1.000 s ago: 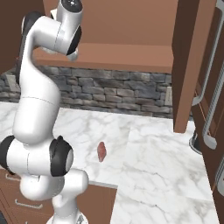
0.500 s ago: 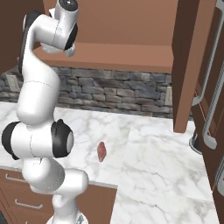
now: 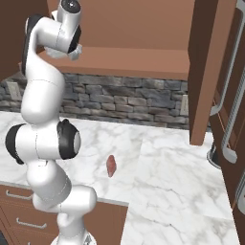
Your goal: Retrieve the tupperware from the cabinet, then place the raw meat into the tupperware to avoid contamination.
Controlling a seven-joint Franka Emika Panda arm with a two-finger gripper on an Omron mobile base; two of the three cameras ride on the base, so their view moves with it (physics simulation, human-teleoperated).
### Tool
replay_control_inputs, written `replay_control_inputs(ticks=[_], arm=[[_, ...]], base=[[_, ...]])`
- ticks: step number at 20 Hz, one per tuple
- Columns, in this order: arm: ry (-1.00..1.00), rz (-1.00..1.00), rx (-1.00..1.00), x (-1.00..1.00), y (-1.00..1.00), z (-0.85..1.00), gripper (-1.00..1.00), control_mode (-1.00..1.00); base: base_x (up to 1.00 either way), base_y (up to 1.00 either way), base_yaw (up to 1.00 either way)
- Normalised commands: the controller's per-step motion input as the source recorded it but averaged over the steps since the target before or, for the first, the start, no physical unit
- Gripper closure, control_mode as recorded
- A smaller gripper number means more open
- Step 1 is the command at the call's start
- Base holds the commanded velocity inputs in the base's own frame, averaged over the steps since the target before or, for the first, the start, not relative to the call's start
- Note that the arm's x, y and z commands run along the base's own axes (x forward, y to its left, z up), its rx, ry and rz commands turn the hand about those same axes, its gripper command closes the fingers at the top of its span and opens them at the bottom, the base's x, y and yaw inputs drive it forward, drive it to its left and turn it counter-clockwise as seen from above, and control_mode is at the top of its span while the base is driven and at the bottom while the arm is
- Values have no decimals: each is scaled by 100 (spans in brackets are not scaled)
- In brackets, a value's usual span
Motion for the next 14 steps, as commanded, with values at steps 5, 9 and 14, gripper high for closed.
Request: replay_control_inputs(ticks=[5, 9, 14], arm=[[0, -2, -4, 15, 7, -9, -100, -100], [0, -1, -2, 8, 0, -4, -100, -100], [-1, 0, -1, 6, 3, -4, -100, -100]], base=[[0, 0, 0], [0, 0, 0], [0, 0, 0]])
